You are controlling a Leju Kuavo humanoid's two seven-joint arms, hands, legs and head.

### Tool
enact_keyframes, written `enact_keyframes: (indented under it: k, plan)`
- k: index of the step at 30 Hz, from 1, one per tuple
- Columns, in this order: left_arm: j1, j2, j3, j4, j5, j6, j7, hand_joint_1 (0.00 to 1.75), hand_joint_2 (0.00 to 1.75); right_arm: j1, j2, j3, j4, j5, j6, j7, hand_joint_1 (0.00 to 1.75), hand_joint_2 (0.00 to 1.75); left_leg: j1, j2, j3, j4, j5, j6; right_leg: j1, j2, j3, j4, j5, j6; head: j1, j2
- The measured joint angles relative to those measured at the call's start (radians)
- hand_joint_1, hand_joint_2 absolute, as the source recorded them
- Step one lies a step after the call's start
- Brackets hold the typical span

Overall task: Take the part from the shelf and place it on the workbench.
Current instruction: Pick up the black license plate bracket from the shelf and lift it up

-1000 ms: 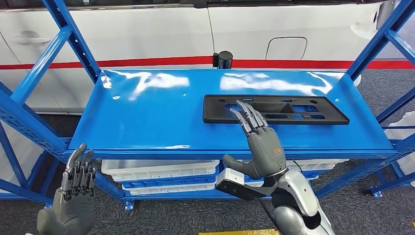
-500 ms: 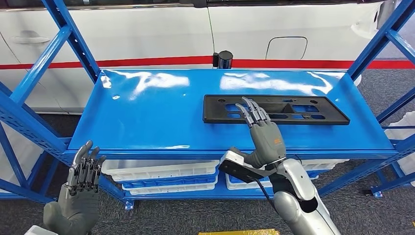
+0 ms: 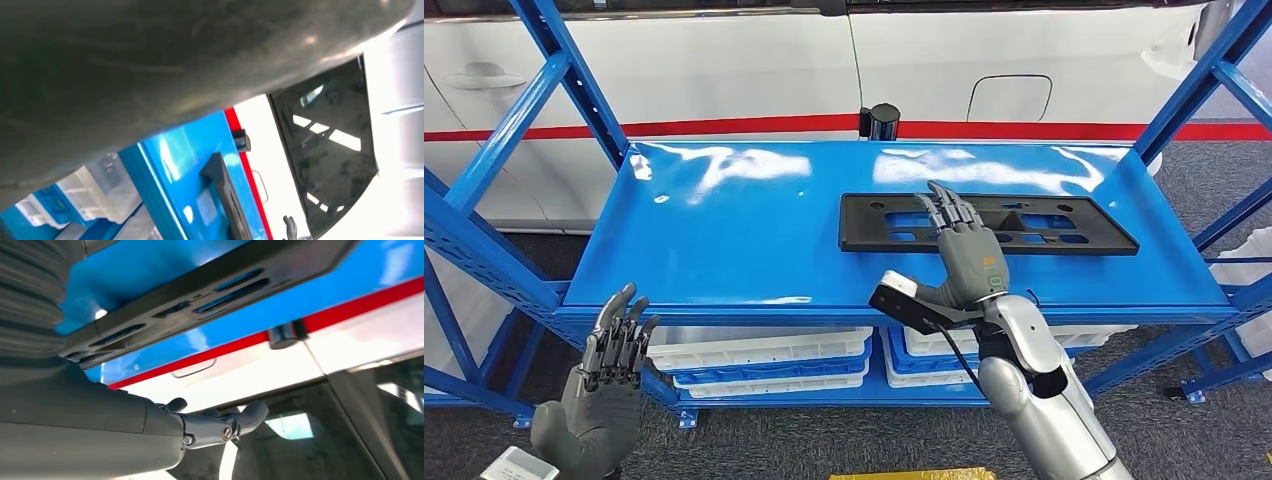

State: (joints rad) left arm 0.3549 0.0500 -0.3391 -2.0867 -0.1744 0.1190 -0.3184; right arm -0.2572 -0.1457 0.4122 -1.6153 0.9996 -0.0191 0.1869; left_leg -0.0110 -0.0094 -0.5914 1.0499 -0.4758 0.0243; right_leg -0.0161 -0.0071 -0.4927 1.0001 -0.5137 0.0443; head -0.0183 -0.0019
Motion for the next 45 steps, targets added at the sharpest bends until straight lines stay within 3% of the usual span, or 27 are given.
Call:
enact_keyframes:
  k: [7, 24, 31, 35, 45]
  plan:
    - [-0.021, 0.0, -0.002, 0.023, 0.004, -0.026, 0.002, 0.0, 0.0, -0.1, -0.002, -0.002, 0.134, 0.043, 0.038, 0.015, 0.0, 1.75, 0.0, 0.0, 0.0, 0.0, 0.001, 0.0, 0.0, 0.0, 0.0, 0.0, 0.001, 0.001, 0.0, 0.0]
    - [-0.04, -0.001, -0.008, 0.047, 0.01, -0.05, 0.002, 0.0, 0.0, -0.164, -0.011, 0.02, 0.25, 0.102, 0.103, 0.017, 0.0, 1.75, 0.0, 0.0, -0.001, 0.0, 0.001, 0.0, 0.0, 0.0, 0.0, 0.0, 0.001, 0.001, 0.0, 0.0]
    - [-0.048, -0.004, -0.008, 0.067, 0.02, -0.064, -0.005, 0.0, 0.0, -0.228, -0.041, 0.068, 0.348, 0.288, 0.181, 0.094, 0.0, 1.75, 0.0, 0.0, 0.0, 0.0, 0.001, 0.0, 0.0, 0.0, 0.0, 0.0, 0.001, 0.001, 0.0, 0.0]
    - [-0.049, -0.005, -0.008, 0.069, 0.022, -0.067, -0.005, 0.0, 0.0, -0.254, -0.049, 0.08, 0.393, 0.386, 0.228, 0.126, 1.75, 1.75, 0.0, 0.0, 0.0, 0.0, 0.001, 0.0, 0.0, 0.0, 0.0, 0.0, 0.001, 0.001, 0.0, 0.0]
    - [-0.049, -0.002, -0.009, 0.077, 0.049, -0.06, -0.007, 0.0, 0.0, -0.249, -0.06, 0.089, 0.422, 0.41, 0.269, 0.127, 1.75, 1.75, 0.0, 0.0, 0.003, 0.0, 0.001, 0.001, 0.0, 0.0, 0.002, 0.0, 0.001, 0.001, 0.0, 0.0]
